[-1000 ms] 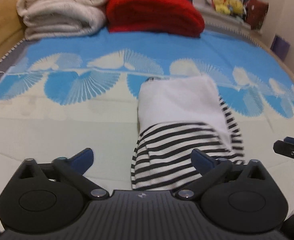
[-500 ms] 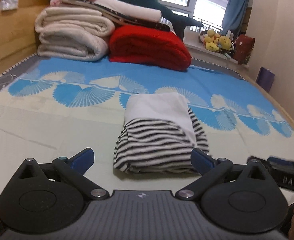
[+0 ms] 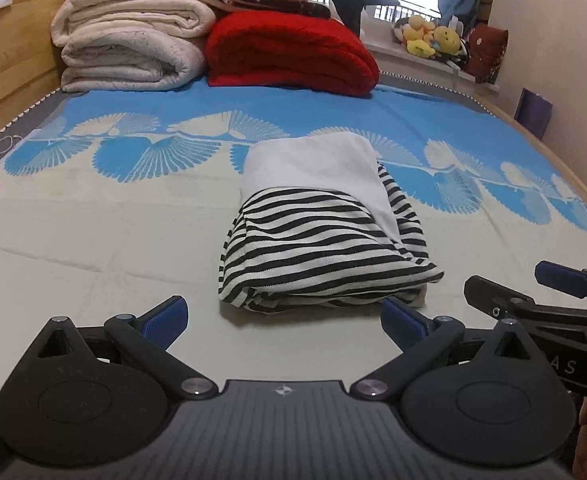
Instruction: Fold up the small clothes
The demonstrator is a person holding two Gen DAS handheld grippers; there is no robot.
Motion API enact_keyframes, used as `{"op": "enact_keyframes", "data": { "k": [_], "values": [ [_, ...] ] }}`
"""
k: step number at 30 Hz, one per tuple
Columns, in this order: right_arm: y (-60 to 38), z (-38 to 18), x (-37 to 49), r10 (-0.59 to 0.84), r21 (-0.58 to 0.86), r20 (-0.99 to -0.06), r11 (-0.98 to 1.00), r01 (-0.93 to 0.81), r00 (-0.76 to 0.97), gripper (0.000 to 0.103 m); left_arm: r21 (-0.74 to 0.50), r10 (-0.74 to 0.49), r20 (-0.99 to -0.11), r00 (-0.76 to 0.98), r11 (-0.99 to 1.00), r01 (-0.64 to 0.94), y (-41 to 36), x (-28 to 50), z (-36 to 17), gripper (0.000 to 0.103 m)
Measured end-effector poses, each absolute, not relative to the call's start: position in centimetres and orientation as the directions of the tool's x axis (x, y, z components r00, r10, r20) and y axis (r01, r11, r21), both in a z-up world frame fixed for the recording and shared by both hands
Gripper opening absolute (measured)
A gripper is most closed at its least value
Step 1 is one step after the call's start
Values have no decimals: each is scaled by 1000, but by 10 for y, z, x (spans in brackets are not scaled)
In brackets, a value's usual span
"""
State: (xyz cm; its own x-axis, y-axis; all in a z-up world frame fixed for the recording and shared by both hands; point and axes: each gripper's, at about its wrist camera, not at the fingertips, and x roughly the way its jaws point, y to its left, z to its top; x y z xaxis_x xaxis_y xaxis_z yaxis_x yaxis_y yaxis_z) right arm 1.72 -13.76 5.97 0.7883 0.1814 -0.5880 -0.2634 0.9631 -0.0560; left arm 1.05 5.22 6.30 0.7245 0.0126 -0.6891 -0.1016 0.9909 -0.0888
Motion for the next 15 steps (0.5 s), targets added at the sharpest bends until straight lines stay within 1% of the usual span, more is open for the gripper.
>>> {"op": "enact_keyframes", "data": {
  "k": [8, 15],
  "values": [
    [-138, 56, 22, 173, -43, -597, 968, -246, 783, 84, -114, 6, -710, 705, 986, -124, 55, 16, 58, 102],
    [-139, 56, 23, 174, -41, -597, 968, -246, 783, 84, -107, 11, -709, 705, 987, -123, 53, 16, 57, 102]
  ]
}}
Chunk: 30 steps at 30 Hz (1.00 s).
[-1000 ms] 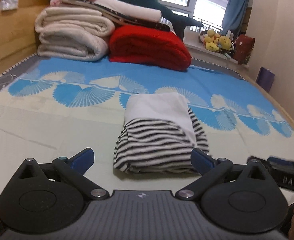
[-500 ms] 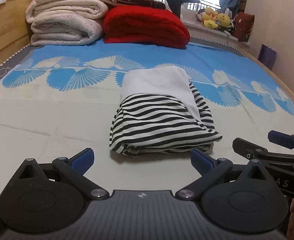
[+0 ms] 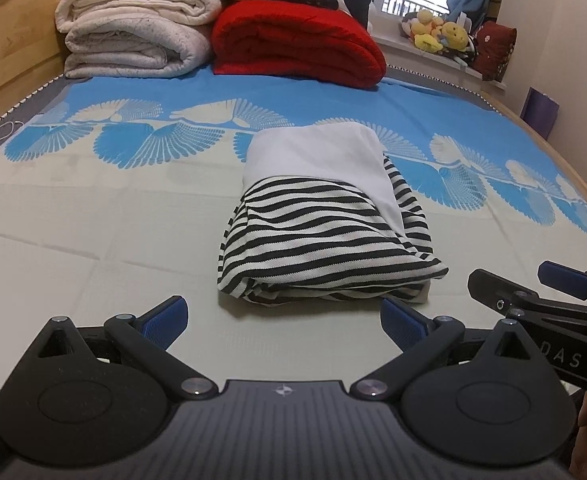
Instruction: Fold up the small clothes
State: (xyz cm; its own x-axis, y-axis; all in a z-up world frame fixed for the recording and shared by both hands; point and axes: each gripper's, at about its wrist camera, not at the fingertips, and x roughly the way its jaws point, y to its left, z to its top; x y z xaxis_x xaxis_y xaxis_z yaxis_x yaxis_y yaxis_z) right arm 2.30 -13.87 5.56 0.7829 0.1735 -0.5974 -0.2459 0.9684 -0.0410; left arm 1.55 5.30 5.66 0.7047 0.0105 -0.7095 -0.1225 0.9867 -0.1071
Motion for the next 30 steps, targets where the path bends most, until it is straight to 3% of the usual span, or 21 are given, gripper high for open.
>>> {"op": "enact_keyframes", "data": {
  "k": [30],
  "values": [
    [-137, 56, 23, 169, -44, -592, 969, -241, 788, 84, -110, 13, -711, 703, 985, -129, 53, 15, 57, 102]
  ]
}}
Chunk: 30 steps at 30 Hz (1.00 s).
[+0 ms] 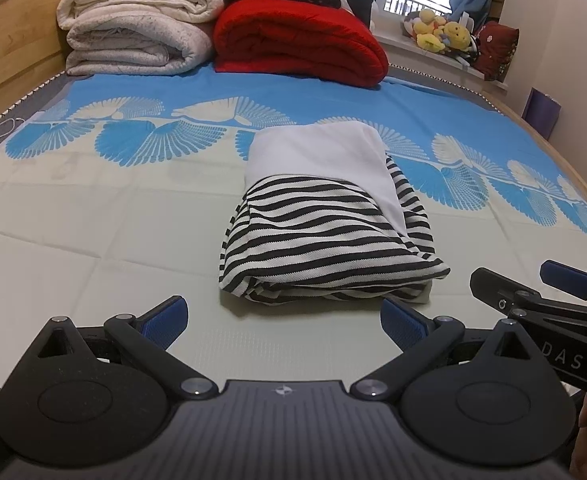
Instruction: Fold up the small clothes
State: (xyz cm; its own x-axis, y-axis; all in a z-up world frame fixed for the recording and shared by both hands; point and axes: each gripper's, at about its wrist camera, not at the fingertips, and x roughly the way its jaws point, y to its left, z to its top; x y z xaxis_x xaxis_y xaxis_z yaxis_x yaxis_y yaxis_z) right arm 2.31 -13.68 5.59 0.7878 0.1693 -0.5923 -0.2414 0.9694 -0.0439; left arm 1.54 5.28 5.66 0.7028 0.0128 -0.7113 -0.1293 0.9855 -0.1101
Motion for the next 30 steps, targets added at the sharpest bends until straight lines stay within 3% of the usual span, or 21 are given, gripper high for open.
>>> {"op": "enact_keyframes", "data": {
  "k": [30],
  "values": [
    [-136, 55, 23, 170, -42, -594, 970, -241, 787, 83, -113, 15, -714, 700, 984, -136, 52, 16, 54, 102]
  ]
}}
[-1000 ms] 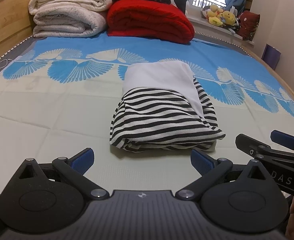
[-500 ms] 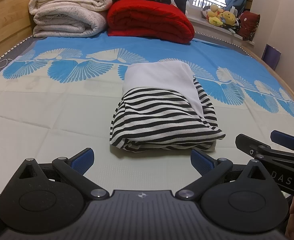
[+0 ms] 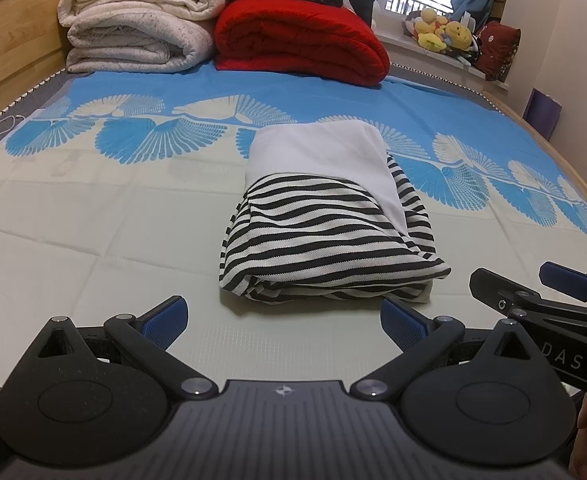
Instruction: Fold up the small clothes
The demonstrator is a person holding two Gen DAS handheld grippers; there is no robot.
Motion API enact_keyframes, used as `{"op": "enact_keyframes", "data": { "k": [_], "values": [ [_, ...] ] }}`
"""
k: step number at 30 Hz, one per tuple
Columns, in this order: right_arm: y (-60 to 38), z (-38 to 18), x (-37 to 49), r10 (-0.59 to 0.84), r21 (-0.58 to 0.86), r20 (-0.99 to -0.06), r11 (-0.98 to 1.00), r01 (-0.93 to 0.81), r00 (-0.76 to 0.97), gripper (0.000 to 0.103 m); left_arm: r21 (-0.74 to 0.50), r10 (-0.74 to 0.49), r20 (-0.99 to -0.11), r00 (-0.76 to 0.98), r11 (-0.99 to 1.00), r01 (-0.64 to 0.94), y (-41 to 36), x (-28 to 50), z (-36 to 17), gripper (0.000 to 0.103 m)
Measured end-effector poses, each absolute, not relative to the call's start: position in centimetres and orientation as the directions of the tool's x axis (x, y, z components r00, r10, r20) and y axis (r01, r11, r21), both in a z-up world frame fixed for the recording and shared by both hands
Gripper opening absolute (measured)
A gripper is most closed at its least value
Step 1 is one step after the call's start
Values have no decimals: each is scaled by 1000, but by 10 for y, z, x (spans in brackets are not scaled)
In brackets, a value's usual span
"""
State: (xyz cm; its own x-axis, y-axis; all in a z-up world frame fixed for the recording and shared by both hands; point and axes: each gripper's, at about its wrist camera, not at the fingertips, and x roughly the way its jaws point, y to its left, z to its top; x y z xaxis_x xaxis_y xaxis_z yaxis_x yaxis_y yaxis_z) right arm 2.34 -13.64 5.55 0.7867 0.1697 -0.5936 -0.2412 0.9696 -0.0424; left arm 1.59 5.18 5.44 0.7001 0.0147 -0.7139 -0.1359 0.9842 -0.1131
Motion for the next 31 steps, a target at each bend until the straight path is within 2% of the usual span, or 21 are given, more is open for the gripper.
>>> {"op": "enact_keyframes", "data": {
  "k": [31],
  "values": [
    [-134, 51, 23, 169, -40, -601, 970, -240, 781, 83, -116, 20, -718, 695, 982, -148, 48, 15, 50, 102]
  ]
}}
